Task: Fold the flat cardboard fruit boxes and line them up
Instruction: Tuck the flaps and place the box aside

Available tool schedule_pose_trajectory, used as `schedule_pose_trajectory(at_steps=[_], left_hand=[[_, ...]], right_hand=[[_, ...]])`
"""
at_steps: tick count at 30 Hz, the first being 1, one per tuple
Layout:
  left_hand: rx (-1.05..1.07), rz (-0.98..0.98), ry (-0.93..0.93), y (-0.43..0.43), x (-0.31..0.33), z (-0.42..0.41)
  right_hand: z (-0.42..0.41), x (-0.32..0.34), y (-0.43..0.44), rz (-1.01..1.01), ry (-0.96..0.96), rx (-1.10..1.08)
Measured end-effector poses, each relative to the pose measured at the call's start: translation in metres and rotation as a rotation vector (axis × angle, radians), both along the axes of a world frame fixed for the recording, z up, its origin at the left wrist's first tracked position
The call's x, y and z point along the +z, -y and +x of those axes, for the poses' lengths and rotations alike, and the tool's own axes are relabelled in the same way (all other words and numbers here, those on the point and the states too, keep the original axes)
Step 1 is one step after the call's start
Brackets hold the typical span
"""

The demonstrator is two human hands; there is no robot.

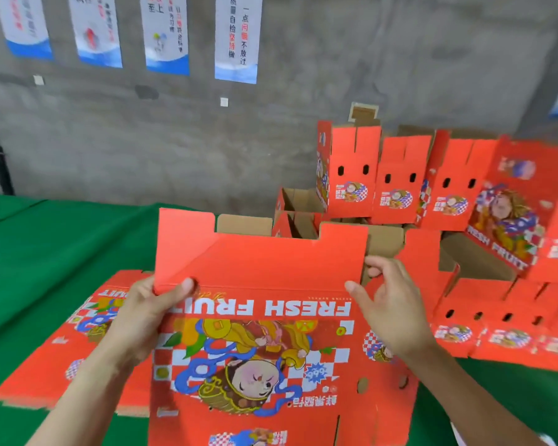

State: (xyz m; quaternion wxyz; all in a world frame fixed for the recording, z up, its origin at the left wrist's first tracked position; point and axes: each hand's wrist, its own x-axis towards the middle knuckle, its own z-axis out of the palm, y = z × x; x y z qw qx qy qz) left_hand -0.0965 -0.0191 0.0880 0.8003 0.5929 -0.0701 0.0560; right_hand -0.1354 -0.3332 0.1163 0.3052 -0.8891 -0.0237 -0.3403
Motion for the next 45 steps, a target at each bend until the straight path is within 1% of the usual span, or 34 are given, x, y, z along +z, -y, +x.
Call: schedule_pose_trajectory(at_steps=[3,6,8,10,12,14,16,18,20,21,23,24,25,27,29,31,32,34,35,36,38,40,41,43,44,45], left_hand=[[-0.022,-0.002,0.018,0.030,-0.007,-0.011],[-0.063,0.016,0.084,0.060,-0.013,-0.024],[-0.051,0.039,0.129,0.077,-0.016,-0.030],[-0.073,0.075,0.203,0.092,-0.016,-0.034],[-0.173,0.069,0.283,0.103,-0.014,-0.036],[-0.244,0.033,0.309,0.111,-0.013,-0.035],[-0.250,0.041,0.316,0.114,-0.015,-0.036],[-0.283,0.075,0.299,0.115,-0.015,-0.039],[-0.299,0.155,0.258,0.122,-0.010,-0.042],[-0.277,0.193,0.192,0.126,-0.006,-0.044],[-0.188,0.256,-0.011,0.127,-0.001,-0.043],[-0.200,0.327,-0.039,0.125,0.001,-0.044],[-0.190,0.397,-0.020,0.123,0.006,-0.046],[-0.053,0.497,0.017,0.119,0.017,-0.051],[0.059,0.609,0.129,0.117,0.027,-0.053],[0.040,0.735,0.194,0.120,0.036,-0.057],[-0.009,0.746,0.201,0.123,0.041,-0.061],[-0.137,0.726,0.262,0.129,0.045,-0.070],[-0.155,0.740,0.315,0.131,0.045,-0.073],[-0.131,0.776,0.359,0.134,0.044,-0.076],[0.007,0.849,0.362,0.137,0.039,-0.075],[0.165,0.823,0.318,0.139,0.029,-0.068],[0.228,0.763,0.285,0.141,0.023,-0.065],[0.306,0.584,0.198,0.147,0.012,-0.067],[0.316,0.488,0.169,0.150,0.008,-0.068],[0.322,0.433,0.156,0.153,0.003,-0.068]], right_hand=[[-0.020,0.009,0.031,0.016,-0.239,-0.008],[-0.041,0.016,0.061,0.089,-0.483,0.057],[-0.053,0.017,0.076,0.131,-0.544,0.102],[-0.063,0.019,0.087,0.163,-0.508,0.082],[-0.069,0.019,0.096,0.136,-0.455,-0.017],[-0.074,0.019,0.105,0.094,-0.396,-0.116],[-0.079,0.018,0.113,0.156,-0.325,-0.137],[-0.086,0.017,0.118,0.217,-0.285,-0.113],[-0.093,0.017,0.122,0.267,-0.235,-0.055],[-0.097,0.017,0.123,0.285,-0.203,-0.021],[-0.103,0.015,0.125,0.306,-0.138,0.031],[-0.105,0.014,0.128,0.307,-0.108,0.048],[-0.107,0.012,0.130,0.305,-0.077,0.064],[-0.112,0.009,0.133,0.300,-0.004,0.083],[-0.116,0.008,0.134,0.295,0.072,0.110],[-0.120,0.004,0.132,0.279,0.151,0.137],[-0.120,0.002,0.132,0.273,0.176,0.132],[-0.121,-0.004,0.133,0.272,0.174,0.117],[-0.122,-0.008,0.133,0.277,0.160,0.113],[-0.123,-0.012,0.135,0.283,0.147,0.108],[-0.124,-0.018,0.141,0.275,0.089,0.088],[-0.126,-0.024,0.146,0.235,0.010,0.056],[-0.129,-0.026,0.147,0.207,-0.013,0.030],[-0.136,-0.031,0.146,0.196,0.009,-0.003],[-0.139,-0.032,0.145,0.251,0.014,-0.006],[-0.142,-0.033,0.143,0.325,0.007,-0.017]])
